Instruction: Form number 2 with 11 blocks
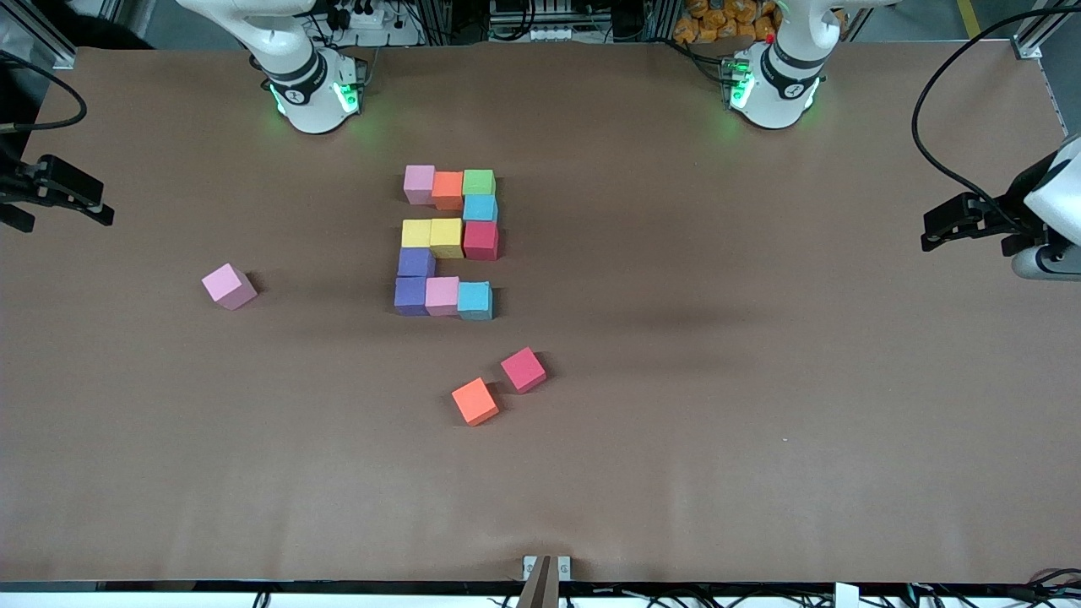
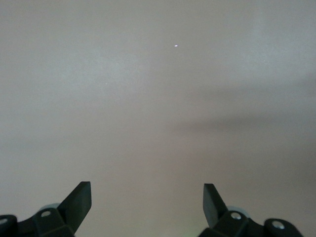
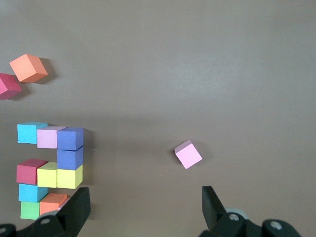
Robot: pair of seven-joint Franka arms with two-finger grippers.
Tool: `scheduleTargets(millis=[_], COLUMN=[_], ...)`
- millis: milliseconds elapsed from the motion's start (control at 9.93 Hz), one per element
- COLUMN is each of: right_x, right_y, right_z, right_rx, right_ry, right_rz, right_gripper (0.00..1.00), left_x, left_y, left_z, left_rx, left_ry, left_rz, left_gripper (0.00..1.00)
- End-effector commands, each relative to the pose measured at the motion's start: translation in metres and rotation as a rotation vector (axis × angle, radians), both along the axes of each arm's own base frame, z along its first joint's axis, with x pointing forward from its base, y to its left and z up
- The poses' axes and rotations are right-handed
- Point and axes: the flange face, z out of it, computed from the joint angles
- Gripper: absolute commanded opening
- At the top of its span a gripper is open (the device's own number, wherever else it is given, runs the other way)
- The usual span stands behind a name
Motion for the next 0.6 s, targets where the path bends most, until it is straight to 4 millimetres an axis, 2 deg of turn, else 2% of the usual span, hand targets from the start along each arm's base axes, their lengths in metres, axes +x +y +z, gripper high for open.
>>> scheduleTargets(millis=[0,504], right_x=[0.0022,0.0022], right_y=[-0.0014,-0.0014], right_z=[0.0046,0.0046], right_rx=[-0.001,-0.001], right_ry=[-0.001,-0.001], right_rz=[0.0,0.0], right_gripper=[1.0,1.0], left_x=[-0.0032,-0.0036], left_y=[0.0026,-0.0028], left_z=[0.0031,0.0031], left_rx=[0.024,0.024], left_ry=[-0.012,-0.012], left_rz=[-0.021,-0.028], left_gripper=[1.0,1.0])
